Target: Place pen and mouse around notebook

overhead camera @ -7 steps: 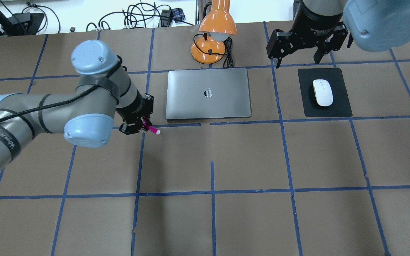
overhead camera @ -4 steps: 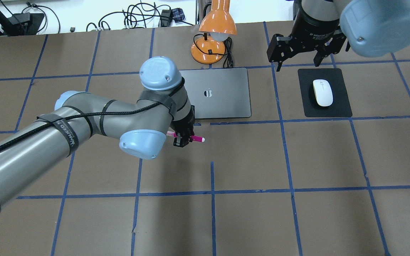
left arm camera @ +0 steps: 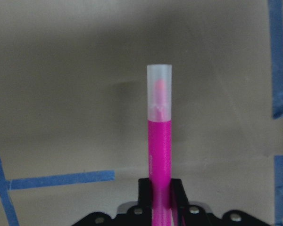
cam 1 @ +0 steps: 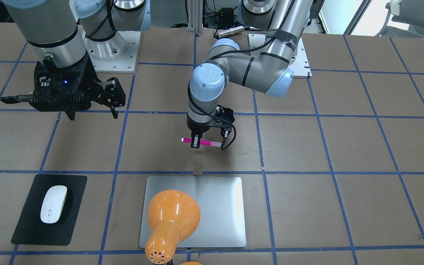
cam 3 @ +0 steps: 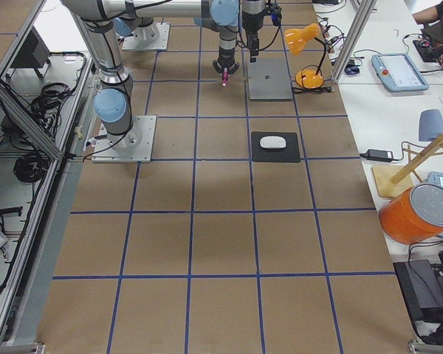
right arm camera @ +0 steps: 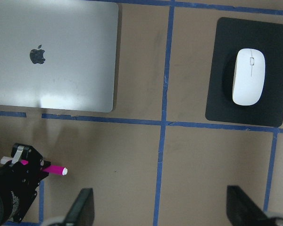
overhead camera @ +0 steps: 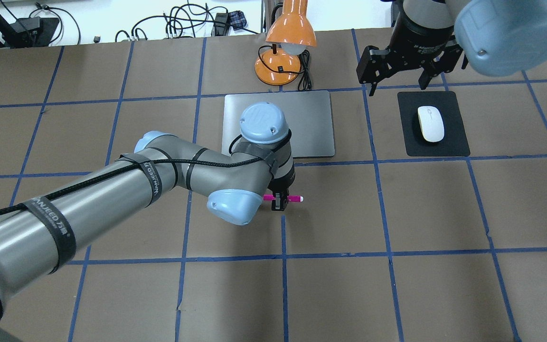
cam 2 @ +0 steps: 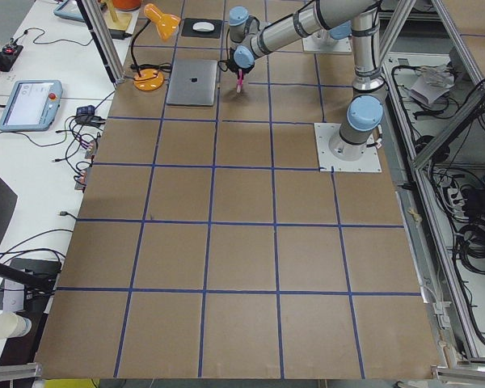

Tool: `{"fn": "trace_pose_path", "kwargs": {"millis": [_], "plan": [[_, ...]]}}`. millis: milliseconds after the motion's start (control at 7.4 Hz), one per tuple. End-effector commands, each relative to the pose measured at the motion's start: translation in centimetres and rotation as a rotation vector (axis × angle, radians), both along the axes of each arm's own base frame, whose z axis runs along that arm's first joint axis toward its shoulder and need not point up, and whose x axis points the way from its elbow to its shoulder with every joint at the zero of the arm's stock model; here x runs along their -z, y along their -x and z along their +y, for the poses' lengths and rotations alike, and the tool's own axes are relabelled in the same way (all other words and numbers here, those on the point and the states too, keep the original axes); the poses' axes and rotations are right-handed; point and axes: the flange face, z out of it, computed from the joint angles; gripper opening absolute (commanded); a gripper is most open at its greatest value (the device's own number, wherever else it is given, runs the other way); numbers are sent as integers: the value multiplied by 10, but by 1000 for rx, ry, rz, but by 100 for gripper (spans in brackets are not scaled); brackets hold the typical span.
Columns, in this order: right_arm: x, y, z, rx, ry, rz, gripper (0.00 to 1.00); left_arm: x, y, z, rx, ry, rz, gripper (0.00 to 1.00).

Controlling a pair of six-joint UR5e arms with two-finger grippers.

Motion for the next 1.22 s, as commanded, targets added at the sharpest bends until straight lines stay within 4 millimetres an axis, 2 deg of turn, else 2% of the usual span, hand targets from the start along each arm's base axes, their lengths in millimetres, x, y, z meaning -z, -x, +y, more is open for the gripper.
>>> {"fn": "trace_pose_path", "kwargs": {"millis": [0,135,270,405,541,676,811,946,1081], "plan": [[5,0,2,18,-39,-42,100,8,1,1,10,5,-5,99],[3,1,3,19,-35,-30,100,-11,-1,-3,4,25,16,100],[4,0,2,19,-37,-29,100,-15,-5,-7,9,29,16,100],[4,1,2,19,-35,-26,100,-27,-12,-9,162,50,12,100],[3,3,1,17,-32,-26,100,-57,-28,-8,395,40,7,100],[4,3,1,17,-33,-25,100,-99,-53,-10,621,0,8,100],[3,3,2,17,-35,-25,100,-157,-85,-19,790,15,22,100],[2,3,1,20,-24,-26,100,-207,-123,-25,956,11,39,100],[-1,4,3,17,-21,-22,100,-248,-167,-29,1132,27,58,100]]}}
